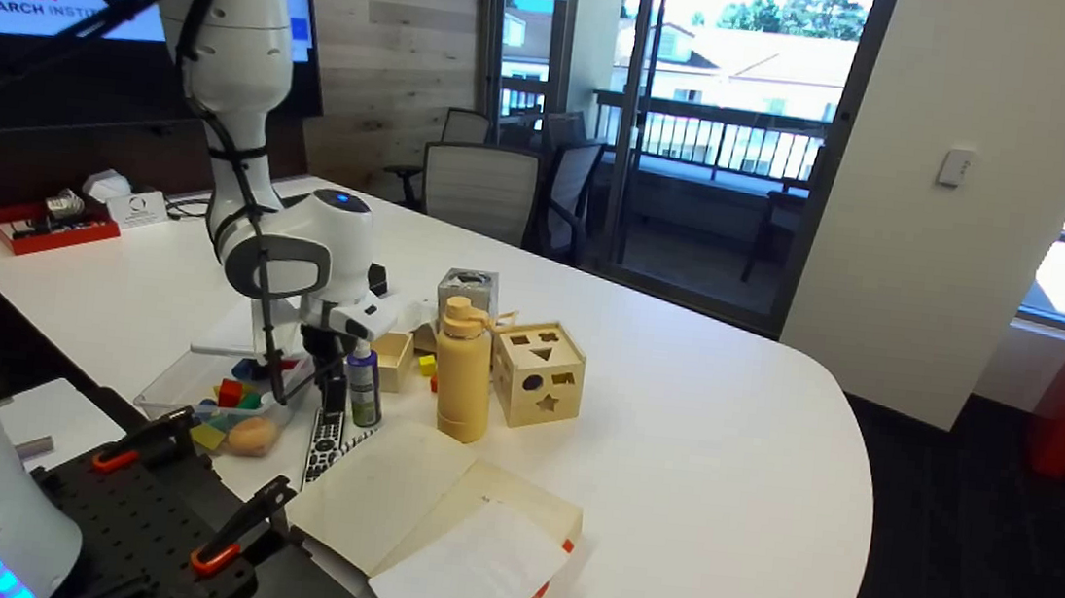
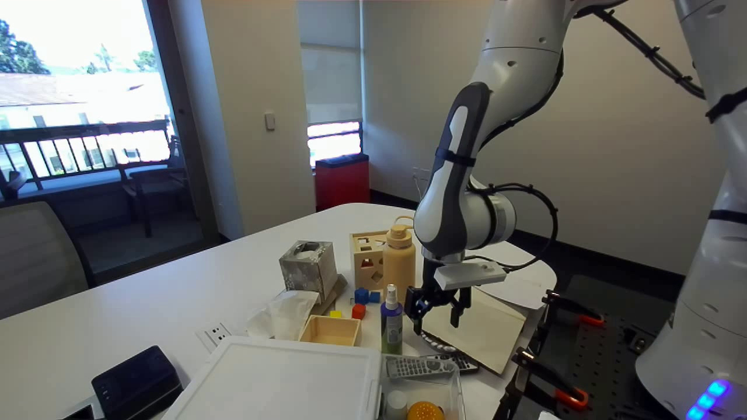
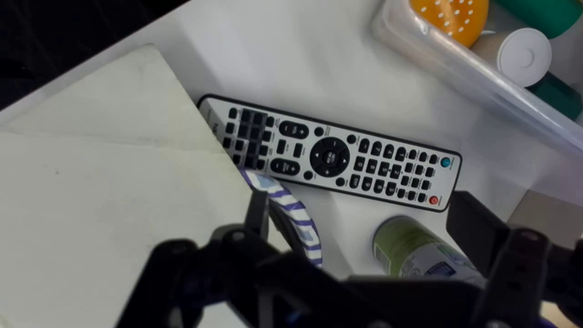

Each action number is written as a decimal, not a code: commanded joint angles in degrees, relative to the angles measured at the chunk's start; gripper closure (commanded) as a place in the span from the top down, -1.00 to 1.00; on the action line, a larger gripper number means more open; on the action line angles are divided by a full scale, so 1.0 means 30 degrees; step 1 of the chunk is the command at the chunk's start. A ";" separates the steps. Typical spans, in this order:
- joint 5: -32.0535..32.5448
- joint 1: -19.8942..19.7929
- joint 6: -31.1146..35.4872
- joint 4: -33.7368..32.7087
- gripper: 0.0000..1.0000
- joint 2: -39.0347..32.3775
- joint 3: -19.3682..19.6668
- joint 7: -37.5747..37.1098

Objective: Press a button the remote controller

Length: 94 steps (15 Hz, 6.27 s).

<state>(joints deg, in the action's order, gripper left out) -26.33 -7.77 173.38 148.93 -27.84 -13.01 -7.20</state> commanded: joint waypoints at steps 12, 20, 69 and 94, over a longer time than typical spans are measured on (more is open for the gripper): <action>0.1268 -0.0693 0.6894 0.0099 -0.77 -0.3982 -0.1259 -0.2814; 0.2187 0.0392 0.6798 -0.0321 -1.00 -0.4555 -0.0437 -0.4270; 0.1725 0.5541 0.3014 -0.1913 -1.00 -0.3370 0.3746 -0.4317; 0.9853 0.3335 -1.1841 -0.3083 1.00 1.0840 0.6147 -0.8472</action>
<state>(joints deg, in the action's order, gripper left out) 1.98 4.73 144.59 142.31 1.51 8.19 -31.69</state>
